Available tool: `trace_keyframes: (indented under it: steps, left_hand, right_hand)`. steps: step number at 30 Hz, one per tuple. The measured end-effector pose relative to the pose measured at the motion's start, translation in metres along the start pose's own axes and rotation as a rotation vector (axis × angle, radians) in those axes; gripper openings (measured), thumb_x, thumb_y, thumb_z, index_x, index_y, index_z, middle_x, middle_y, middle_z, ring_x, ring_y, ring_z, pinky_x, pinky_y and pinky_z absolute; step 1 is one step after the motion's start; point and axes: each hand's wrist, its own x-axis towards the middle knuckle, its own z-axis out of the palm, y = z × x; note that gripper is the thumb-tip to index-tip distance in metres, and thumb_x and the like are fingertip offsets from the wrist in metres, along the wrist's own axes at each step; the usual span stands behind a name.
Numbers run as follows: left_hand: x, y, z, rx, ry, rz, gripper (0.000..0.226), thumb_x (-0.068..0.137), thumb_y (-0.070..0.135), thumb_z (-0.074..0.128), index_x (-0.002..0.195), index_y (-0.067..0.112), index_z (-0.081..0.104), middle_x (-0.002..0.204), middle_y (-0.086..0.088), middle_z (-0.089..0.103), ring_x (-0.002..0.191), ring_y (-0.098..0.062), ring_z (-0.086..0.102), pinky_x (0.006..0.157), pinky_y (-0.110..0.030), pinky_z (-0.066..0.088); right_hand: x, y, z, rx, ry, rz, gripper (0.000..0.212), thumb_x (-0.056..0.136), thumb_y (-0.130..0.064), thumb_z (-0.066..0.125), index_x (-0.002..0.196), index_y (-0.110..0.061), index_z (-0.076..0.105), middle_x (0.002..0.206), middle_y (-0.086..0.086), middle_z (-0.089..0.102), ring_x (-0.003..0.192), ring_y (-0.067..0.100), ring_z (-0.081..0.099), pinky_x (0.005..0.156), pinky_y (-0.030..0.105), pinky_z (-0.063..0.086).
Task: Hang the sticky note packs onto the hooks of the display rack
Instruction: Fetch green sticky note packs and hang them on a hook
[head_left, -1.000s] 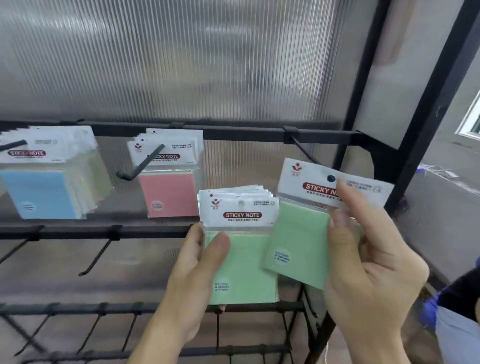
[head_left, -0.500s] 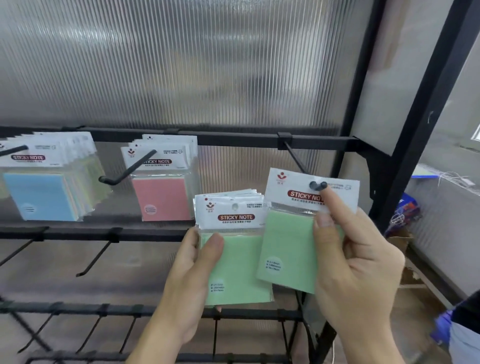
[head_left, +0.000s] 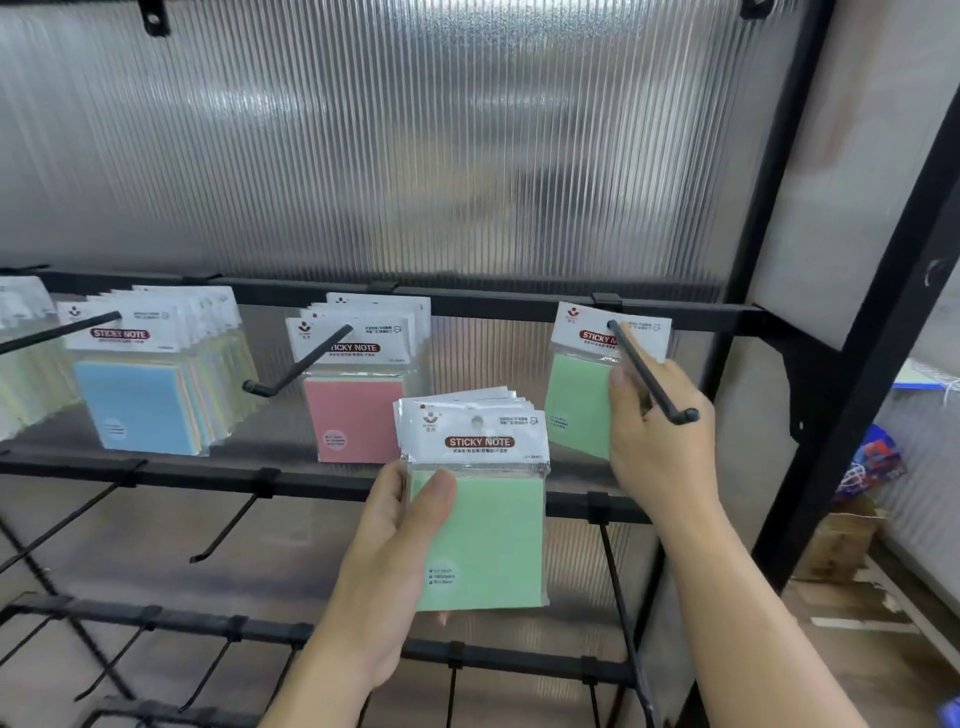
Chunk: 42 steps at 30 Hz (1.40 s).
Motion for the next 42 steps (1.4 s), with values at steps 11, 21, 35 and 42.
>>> trace_keyframes:
  steps: [11, 21, 35, 42]
  left_hand:
    - [-0.001, 0.002, 0.02, -0.041, -0.078, 0.03, 0.046, 0.074, 0.049, 0.055, 0.113, 0.025, 0.058, 0.084, 0.003, 0.074, 0.059, -0.013, 0.067, 0.033, -0.022, 0.036]
    - [-0.009, 0.002, 0.029, -0.094, -0.115, 0.082, 0.079, 0.06, 0.079, 0.056, 0.119, 0.026, 0.061, 0.11, -0.003, 0.074, 0.098, -0.021, 0.072, 0.071, -0.037, 0.059]
    - [-0.021, -0.001, 0.032, -0.018, -0.032, 0.109, 0.067, 0.076, 0.07, 0.046, 0.116, 0.019, 0.063, 0.096, -0.023, 0.07, 0.057, -0.029, 0.061, 0.036, -0.023, 0.036]
    - [-0.02, -0.004, 0.024, -0.007, -0.024, 0.103, 0.064, 0.076, 0.067, 0.042, 0.116, 0.021, 0.062, 0.092, -0.019, 0.07, 0.051, -0.021, 0.058, 0.036, -0.024, 0.034]
  right_hand:
    - [-0.046, -0.024, -0.023, 0.1, 0.04, -0.175, 0.017, 0.087, -0.037, 0.059, 0.076, -0.025, 0.065, 0.069, -0.011, 0.06, 0.065, 0.007, 0.058, 0.052, 0.01, 0.042]
    - [-0.077, -0.033, -0.021, 0.315, -0.084, -0.093, 0.046, 0.066, -0.05, 0.073, 0.109, -0.046, 0.059, 0.079, 0.003, 0.065, 0.067, 0.022, 0.061, 0.063, 0.039, 0.056]
    - [-0.095, -0.042, -0.037, 0.237, 0.211, -0.466, 0.025, 0.089, -0.016, 0.056, 0.109, -0.029, 0.064, 0.095, -0.02, 0.061, 0.075, 0.006, 0.063, 0.061, 0.018, 0.046]
    - [-0.092, -0.035, -0.044, 0.191, 0.34, -0.428, 0.032, 0.091, -0.019, 0.054, 0.119, -0.032, 0.062, 0.089, -0.014, 0.057, 0.064, 0.004, 0.053, 0.054, 0.018, 0.041]
